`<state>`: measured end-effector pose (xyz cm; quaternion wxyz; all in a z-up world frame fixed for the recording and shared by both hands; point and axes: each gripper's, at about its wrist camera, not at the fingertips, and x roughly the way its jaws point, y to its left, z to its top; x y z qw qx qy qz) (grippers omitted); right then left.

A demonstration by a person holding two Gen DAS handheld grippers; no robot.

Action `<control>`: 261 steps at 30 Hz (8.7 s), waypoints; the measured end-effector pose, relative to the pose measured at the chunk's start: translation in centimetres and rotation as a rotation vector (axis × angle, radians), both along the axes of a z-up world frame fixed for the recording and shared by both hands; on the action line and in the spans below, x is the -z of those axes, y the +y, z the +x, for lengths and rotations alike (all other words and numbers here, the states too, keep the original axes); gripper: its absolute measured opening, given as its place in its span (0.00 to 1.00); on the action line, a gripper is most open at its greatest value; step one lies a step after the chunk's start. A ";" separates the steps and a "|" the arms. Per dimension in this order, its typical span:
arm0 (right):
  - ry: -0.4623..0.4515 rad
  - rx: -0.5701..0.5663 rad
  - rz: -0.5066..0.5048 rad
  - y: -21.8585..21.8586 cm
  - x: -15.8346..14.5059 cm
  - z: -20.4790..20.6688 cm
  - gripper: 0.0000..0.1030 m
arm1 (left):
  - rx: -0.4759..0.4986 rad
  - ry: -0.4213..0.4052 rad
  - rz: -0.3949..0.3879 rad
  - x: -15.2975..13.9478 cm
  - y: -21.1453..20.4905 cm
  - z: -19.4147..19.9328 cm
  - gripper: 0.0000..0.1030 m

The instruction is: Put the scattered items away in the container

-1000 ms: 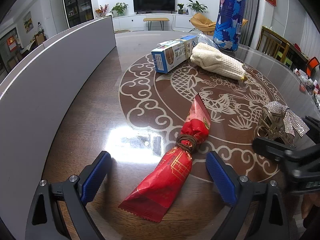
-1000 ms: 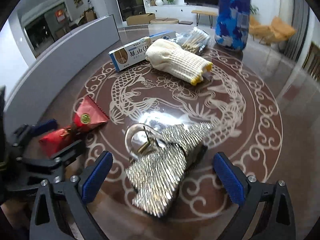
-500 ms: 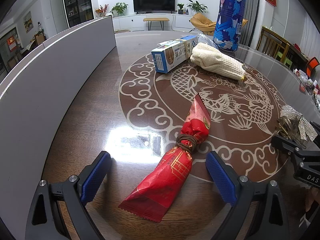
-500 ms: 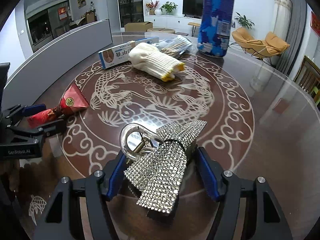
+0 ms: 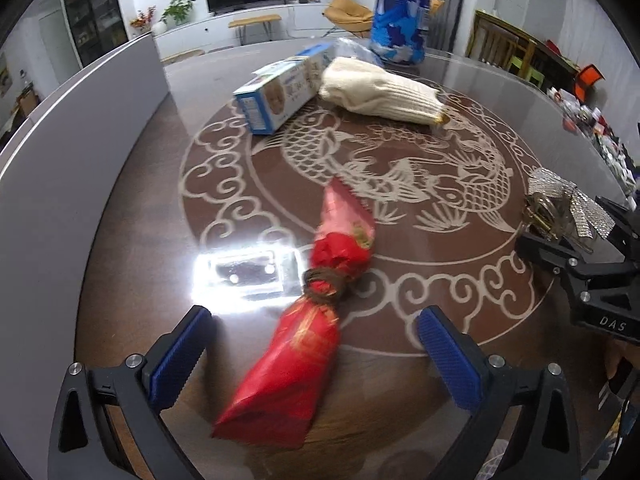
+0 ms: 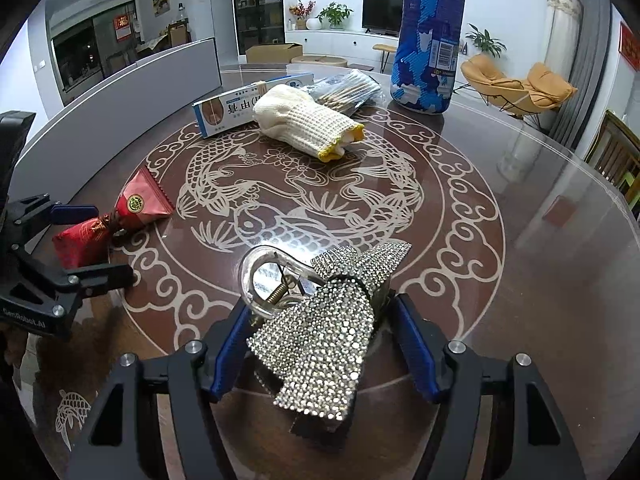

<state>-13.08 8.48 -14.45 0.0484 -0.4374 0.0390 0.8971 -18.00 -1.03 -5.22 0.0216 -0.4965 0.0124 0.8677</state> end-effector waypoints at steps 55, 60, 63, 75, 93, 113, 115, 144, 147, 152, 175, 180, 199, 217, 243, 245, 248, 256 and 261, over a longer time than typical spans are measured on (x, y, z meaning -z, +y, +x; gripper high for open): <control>0.054 -0.133 -0.176 -4.4 -12.0 0.7 0.46 | -0.022 0.116 0.054 -14.1 -8.1 7.9 0.21; 0.116 -0.272 -0.254 -12.4 -16.5 -4.1 0.46 | -0.193 0.143 0.051 -17.5 -18.5 9.9 0.21; 0.141 -0.367 -0.291 -18.6 -18.4 -7.4 0.46 | -0.302 0.136 0.041 -18.1 -25.0 10.6 0.21; -0.047 -0.606 -0.244 -38.6 -12.5 -18.3 0.46 | -0.556 0.000 0.064 -10.5 -39.3 11.4 0.21; -0.147 -0.608 -0.058 -41.1 -8.9 -16.8 0.74 | -0.462 -0.196 -0.214 -4.5 -36.1 9.5 0.77; 0.326 -0.345 -0.074 -23.4 -12.8 -4.3 1.00 | -0.408 0.287 -0.201 -15.8 -23.9 17.1 1.00; 0.270 -0.262 -0.018 -18.8 -10.6 -2.7 1.00 | -0.350 0.333 -0.165 -17.2 -20.6 17.0 1.00; -0.049 0.219 -0.012 -0.1 -0.7 2.7 1.00 | -0.187 0.084 0.002 0.1 -0.2 1.3 1.00; -0.049 0.220 -0.012 -0.1 -0.7 2.7 1.00 | -0.191 0.088 0.001 0.1 -0.3 1.5 1.00; -0.049 0.223 -0.012 -0.1 -0.7 2.7 1.00 | -0.194 0.090 0.002 0.2 -0.2 1.6 1.00; -0.046 0.135 -0.007 1.1 -0.5 0.6 1.00 | -0.196 0.090 0.002 0.2 -0.2 1.6 1.00; -0.043 0.044 -0.006 3.1 -0.4 -3.9 1.00 | -0.196 0.090 0.002 0.2 -0.2 1.6 1.00; -0.038 -0.125 -0.002 4.6 -0.1 -15.9 1.00 | -0.197 0.089 0.002 0.1 -0.2 1.6 1.00; -0.040 -0.107 -0.001 4.4 -0.2 -16.8 1.00 | -0.197 0.089 0.002 0.1 -0.2 1.6 1.00; 0.008 0.160 0.045 1.3 -1.1 -13.9 0.44 | -0.198 0.089 0.002 0.1 -0.2 1.6 1.00; 0.008 0.184 0.036 1.0 -1.1 -12.3 0.44 | -0.198 0.089 0.002 0.2 -0.2 1.6 1.00; 0.007 0.233 0.028 1.1 -1.1 -9.4 0.44 | -0.198 0.089 0.002 0.2 -0.2 1.6 1.00; 0.004 0.325 0.025 0.5 -1.0 -1.9 0.45 | -0.199 0.089 0.002 0.2 -0.2 1.6 1.00; 0.002 0.357 0.032 -0.4 -1.2 -0.5 0.46 | -0.200 0.089 0.001 0.2 -0.2 1.6 1.00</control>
